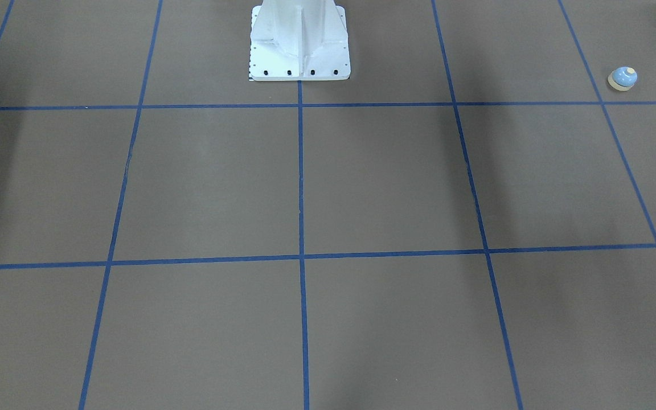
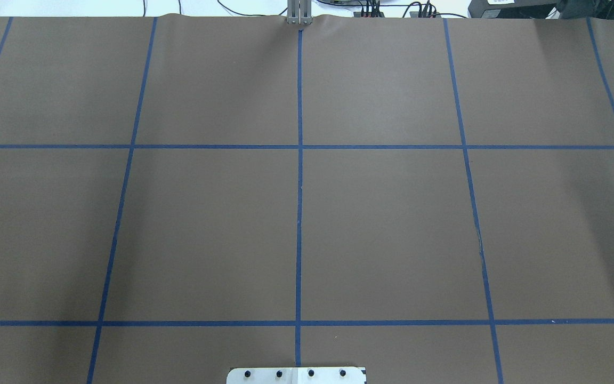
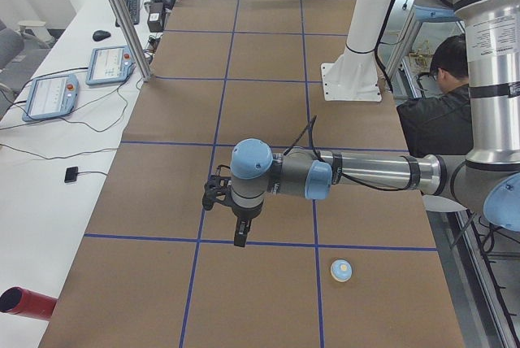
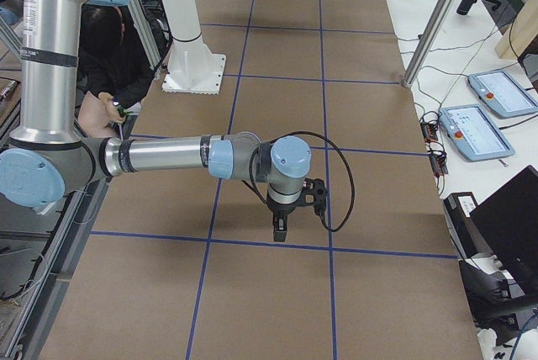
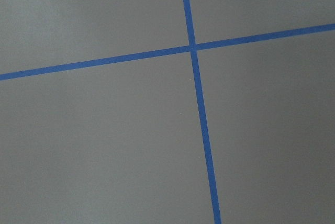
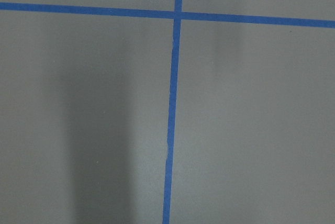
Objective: Place and press bell with both arms
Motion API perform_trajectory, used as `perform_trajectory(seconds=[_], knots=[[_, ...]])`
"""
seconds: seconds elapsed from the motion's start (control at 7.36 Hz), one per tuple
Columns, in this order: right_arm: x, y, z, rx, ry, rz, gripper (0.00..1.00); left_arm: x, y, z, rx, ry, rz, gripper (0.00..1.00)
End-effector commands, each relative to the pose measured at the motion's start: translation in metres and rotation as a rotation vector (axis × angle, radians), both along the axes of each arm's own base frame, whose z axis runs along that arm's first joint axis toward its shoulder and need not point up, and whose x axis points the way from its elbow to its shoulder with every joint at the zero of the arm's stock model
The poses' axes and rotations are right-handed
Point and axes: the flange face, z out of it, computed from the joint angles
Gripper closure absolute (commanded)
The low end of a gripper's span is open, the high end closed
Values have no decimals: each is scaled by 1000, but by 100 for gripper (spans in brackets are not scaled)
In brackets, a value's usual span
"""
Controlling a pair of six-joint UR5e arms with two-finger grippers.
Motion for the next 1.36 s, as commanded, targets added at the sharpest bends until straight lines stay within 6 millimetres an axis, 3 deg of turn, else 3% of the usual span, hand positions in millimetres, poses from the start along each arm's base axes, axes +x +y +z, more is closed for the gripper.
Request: perform_trajectory(seconds=[0.0, 0.27, 0.41, 0.54, 0.82, 1.09, 1.22], knots=[[1, -1, -4, 9, -1, 2, 0, 3, -4, -12, 41, 31, -1, 0], [1, -2, -12, 25, -1, 2, 0, 3, -6, -62, 139, 27, -1, 0], [1, -2, -13, 29, -1, 2, 0, 3, -3, -75, 155, 34, -5, 0], [1, -2, -14, 29, -1, 2, 0, 4, 2, -86, 121, 54, -57, 0], [1, -2, -13, 27, 0, 2, 0, 11, 23, -140, 46, 71, -116, 0], [1, -2, -13, 29, 0, 2, 0, 46, 58, -219, -85, 36, -167, 0], [1, -2, -13, 30, 0, 0, 0, 69, 76, -242, -171, 14, -191, 0]])
